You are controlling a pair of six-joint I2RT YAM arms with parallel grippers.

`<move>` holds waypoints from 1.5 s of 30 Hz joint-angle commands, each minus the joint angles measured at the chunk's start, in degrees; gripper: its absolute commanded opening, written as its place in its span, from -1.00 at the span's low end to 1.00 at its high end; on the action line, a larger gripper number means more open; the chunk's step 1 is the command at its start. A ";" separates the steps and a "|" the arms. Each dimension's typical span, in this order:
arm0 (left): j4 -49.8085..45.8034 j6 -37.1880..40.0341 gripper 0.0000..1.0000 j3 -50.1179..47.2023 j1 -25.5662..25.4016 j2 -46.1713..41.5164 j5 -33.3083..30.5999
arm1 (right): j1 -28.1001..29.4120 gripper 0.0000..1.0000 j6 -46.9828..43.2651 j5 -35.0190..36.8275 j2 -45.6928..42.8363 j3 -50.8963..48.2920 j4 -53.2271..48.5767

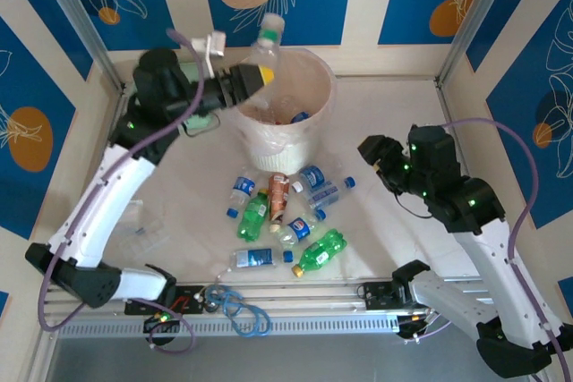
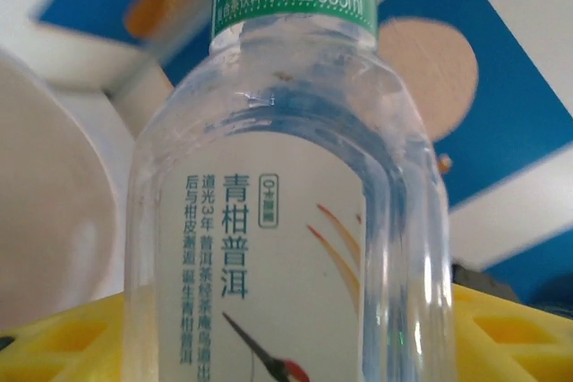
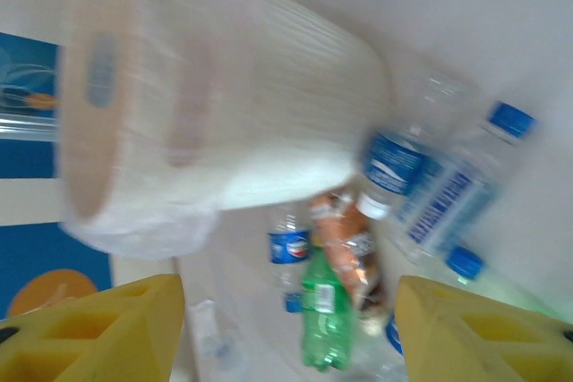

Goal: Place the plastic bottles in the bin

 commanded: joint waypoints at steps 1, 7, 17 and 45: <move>-26.32 15.96 0.27 10.77 0.48 7.64 -11.44 | 0.63 0.26 0.88 1.79 -1.97 -1.49 -5.45; -30.95 17.97 0.18 15.36 0.37 16.63 -14.81 | 2.00 0.21 0.88 1.98 -2.02 -3.26 -9.23; -32.61 21.62 0.29 15.61 -0.13 19.95 -19.17 | 6.07 0.20 2.73 3.84 -1.86 -5.60 -10.34; -25.72 20.01 0.81 -21.06 -0.31 -21.10 -27.05 | 33.37 0.16 19.19 16.94 10.33 -1.51 -26.13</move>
